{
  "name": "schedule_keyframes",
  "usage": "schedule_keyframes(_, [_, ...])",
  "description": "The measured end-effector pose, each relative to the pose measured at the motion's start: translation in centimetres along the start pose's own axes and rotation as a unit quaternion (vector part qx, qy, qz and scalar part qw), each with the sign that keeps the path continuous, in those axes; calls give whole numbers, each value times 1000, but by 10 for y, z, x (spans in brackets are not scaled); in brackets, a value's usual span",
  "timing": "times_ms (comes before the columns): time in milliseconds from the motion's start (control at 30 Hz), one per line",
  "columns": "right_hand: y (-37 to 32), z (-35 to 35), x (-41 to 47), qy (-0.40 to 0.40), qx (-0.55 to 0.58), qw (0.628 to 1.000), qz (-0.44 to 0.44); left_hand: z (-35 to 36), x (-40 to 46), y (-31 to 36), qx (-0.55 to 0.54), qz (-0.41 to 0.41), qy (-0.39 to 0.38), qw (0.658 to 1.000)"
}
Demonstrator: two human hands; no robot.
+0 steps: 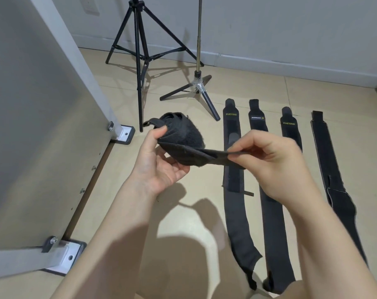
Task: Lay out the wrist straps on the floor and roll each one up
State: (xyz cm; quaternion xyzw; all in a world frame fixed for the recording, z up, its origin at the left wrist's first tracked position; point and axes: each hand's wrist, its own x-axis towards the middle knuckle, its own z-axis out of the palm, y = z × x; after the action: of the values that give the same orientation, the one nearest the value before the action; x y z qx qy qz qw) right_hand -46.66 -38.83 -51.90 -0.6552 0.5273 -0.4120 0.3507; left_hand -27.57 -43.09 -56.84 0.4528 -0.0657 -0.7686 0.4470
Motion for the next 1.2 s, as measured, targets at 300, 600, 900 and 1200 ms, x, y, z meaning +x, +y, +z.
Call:
schedule_keyframes(300, [18,-11,9,-21,159,986,51,3,-4,-20,265,-37,-184,946])
schedule_keyframes(600, [33,-5,2,-181,276,937,115,-1,-5,-17,319,-89,-260,907])
schedule_keyframes(900, [51,23,2,-232,228,935,141,-12,3,-2,420,-79,-69,901])
schedule_keyframes(1200, [63,21,10,-26,348,908,231,12,-8,-18,306,79,-121,941])
